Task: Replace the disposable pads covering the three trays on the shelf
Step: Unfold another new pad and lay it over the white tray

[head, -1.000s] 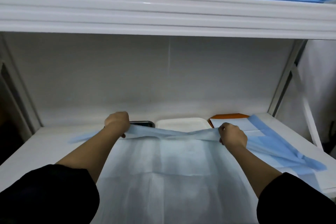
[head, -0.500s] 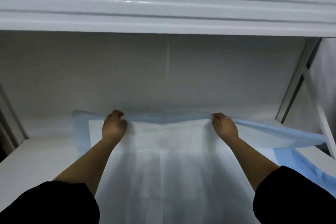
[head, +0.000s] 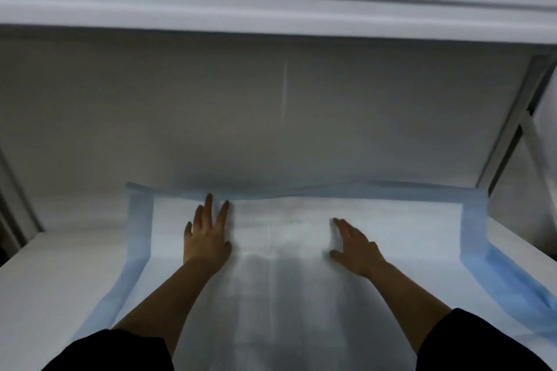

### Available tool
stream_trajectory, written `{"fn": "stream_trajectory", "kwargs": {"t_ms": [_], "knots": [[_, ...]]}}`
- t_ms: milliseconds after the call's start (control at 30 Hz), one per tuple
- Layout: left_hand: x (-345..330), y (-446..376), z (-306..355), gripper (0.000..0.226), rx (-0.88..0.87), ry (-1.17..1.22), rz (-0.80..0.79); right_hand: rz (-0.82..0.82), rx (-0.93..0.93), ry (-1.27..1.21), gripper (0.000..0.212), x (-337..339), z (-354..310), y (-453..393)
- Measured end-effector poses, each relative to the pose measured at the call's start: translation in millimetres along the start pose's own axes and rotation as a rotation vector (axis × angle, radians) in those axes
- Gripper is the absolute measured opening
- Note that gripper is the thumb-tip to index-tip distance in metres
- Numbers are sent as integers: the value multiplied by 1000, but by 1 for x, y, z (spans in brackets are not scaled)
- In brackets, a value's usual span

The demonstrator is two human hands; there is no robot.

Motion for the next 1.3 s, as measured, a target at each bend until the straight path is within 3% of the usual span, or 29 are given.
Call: {"fn": "stream_trajectory", "kwargs": {"t_ms": [233, 433, 900, 1100, 1133, 1233, 1300], "knots": [[-56, 43, 52, 70, -194, -35, -353, -165, -5, 77, 72, -47, -10, 23], [-83, 80, 69, 69, -253, -91, -541, -239, -31, 60, 68, -63, -12, 53], [-62, 154, 92, 66, -322, -134, -597, -262, 12, 158, 63, -77, -22, 148], [-56, 191, 112, 67, -376, -133, -597, -187, 66, 146, 63, -84, -29, 187], [-56, 200, 116, 67, -389, -130, -599, -172, 83, 149, 68, -85, -31, 196], [-54, 218, 127, 70, -429, -114, -577, -122, 133, 127, 114, -88, -36, 217], [-53, 231, 134, 71, -460, -100, -550, -58, 147, 118, 118, -92, -35, 228]]}}
Point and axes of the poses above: each hand's wrist, its own y-axis away from the middle knuckle, its own x-axis out of the back of the hand, z = x × y, the point moved 8 cm from there along -y, towards the middle knuckle, and after that the axes turned 2 degrees about -z, right-handed, at the moved point
